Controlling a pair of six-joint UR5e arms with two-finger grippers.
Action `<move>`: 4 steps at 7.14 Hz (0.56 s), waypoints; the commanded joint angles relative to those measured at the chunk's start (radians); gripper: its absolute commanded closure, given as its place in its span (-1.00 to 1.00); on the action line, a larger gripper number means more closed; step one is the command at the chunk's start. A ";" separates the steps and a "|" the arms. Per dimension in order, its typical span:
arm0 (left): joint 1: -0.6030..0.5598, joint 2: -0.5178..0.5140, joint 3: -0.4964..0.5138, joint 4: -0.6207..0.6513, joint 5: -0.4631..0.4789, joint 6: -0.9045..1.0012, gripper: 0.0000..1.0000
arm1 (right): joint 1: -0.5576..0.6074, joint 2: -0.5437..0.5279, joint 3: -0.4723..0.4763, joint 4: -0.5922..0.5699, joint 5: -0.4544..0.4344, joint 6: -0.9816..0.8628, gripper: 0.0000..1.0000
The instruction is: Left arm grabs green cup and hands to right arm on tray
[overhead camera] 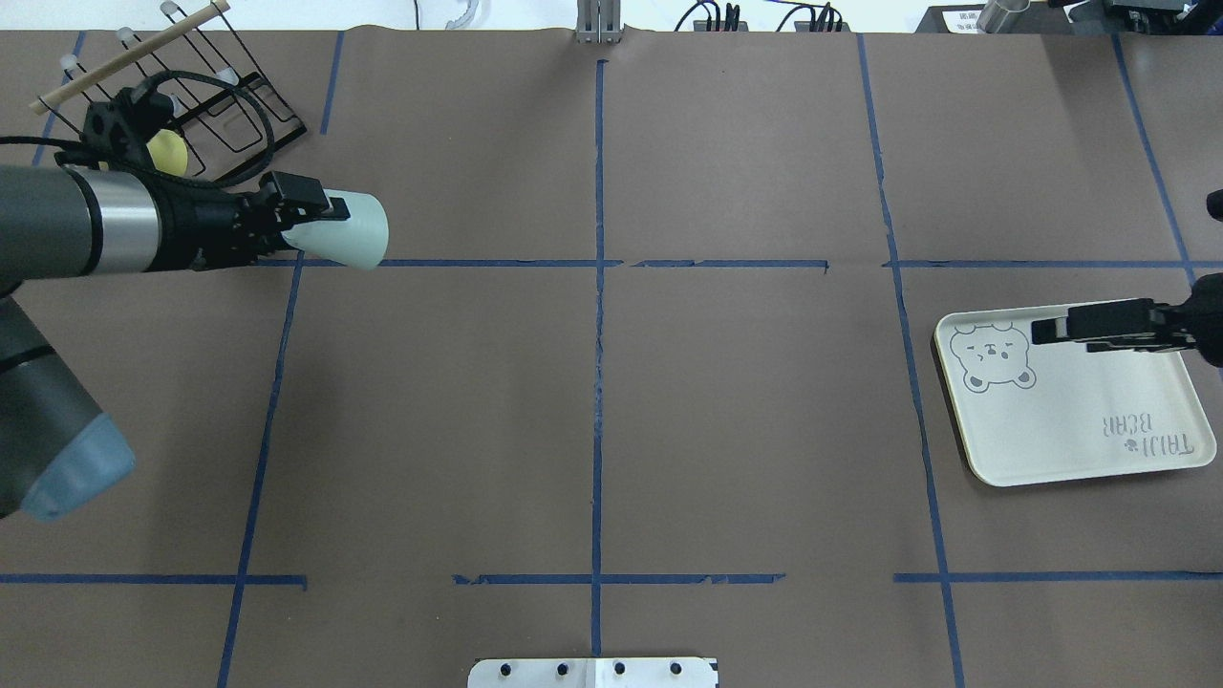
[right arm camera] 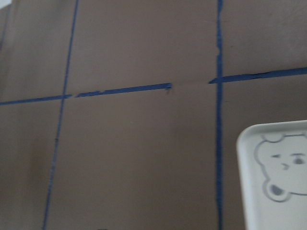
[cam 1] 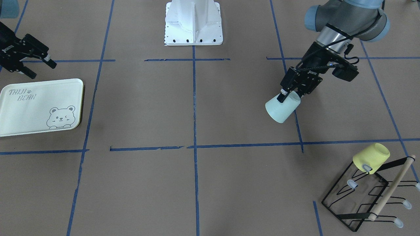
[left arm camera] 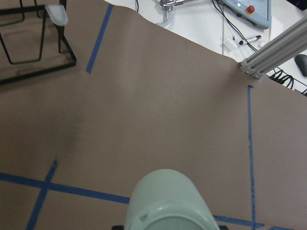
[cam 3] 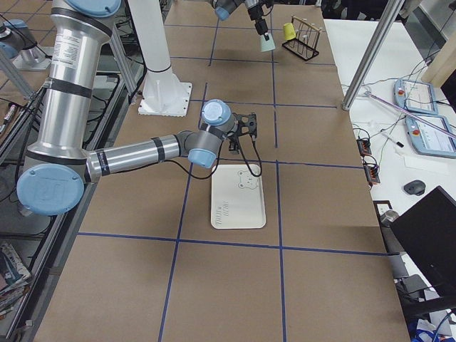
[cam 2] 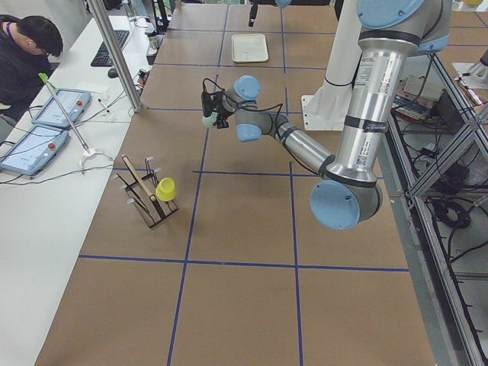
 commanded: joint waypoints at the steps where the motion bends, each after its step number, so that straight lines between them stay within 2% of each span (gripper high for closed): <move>1: 0.104 0.003 0.001 -0.218 0.043 -0.246 0.75 | -0.209 0.067 -0.004 0.255 -0.194 0.333 -1.00; 2: 0.136 0.000 0.002 -0.335 0.045 -0.355 0.75 | -0.283 0.075 -0.010 0.352 -0.249 0.386 -1.00; 3: 0.153 -0.006 0.004 -0.441 0.046 -0.441 0.76 | -0.308 0.125 -0.057 0.480 -0.253 0.458 -1.00; 4: 0.164 -0.013 0.011 -0.508 0.046 -0.471 0.77 | -0.325 0.204 -0.148 0.639 -0.254 0.548 -1.00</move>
